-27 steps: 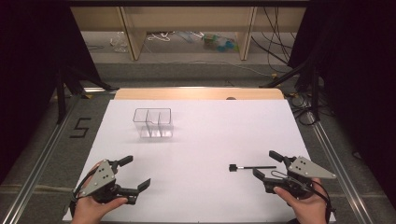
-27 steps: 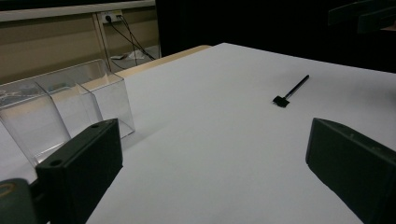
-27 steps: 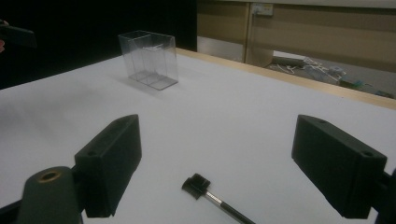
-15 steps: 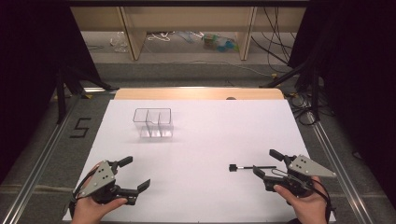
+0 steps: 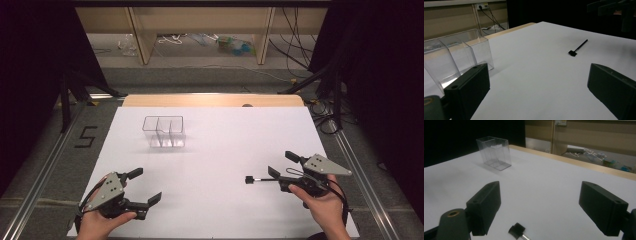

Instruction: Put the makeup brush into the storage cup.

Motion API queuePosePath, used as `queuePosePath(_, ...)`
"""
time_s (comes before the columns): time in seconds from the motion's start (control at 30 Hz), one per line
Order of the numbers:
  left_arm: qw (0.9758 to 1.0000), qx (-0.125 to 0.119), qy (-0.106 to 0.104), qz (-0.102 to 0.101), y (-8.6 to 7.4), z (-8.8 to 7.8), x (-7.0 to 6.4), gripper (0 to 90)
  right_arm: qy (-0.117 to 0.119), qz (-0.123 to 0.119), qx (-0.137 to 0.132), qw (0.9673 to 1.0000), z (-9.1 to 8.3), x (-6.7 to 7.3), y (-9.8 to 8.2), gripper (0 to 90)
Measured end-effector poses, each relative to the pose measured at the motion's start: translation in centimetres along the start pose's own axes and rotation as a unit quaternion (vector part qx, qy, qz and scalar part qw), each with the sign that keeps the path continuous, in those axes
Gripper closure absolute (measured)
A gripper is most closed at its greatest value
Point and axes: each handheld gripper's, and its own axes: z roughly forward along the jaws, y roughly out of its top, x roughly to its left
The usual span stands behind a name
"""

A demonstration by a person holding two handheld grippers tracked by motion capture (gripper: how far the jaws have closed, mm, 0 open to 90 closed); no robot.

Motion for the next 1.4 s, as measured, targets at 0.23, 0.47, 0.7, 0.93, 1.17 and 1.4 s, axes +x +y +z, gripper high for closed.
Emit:
queuePosePath(0.23, 1.0000, 0.002, -0.004, 0.002, 0.0, 0.0, 0.0, 4.1, -0.003, -0.010, 0.008, 0.9999, 1.3, -0.6, 0.9, 19.2)
queuePosePath(0.47, 1.0000, 0.001, -0.004, -0.006, 0.0, 0.0, -0.1, 4.2, -0.006, -0.013, 0.020, 0.9997, 2.3, -1.0, 1.5, 19.2)
queuePosePath(0.7, 1.0000, 0.002, -0.004, -0.008, 0.0, 0.0, -0.2, 4.3, -0.008, -0.021, 0.038, 0.9990, 3.4, -1.5, 2.3, 19.2)
queuePosePath(0.93, 0.9999, -0.002, -0.007, -0.010, -0.1, 0.1, -0.2, 4.5, -0.016, -0.030, 0.049, 0.9982, 4.0, -1.8, 2.6, 19.2)
queuePosePath(1.17, 0.9999, -0.001, -0.008, -0.010, -0.1, 0.2, -0.2, 4.6, -0.019, -0.029, 0.057, 0.9978, 4.6, -2.2, 3.1, 19.2)
queuePosePath(1.4, 0.9999, -0.001, -0.009, -0.013, -0.1, 0.2, -0.2, 4.7, -0.010, -0.043, 0.103, 0.9937, 5.1, -2.8, 3.6, 20.2)
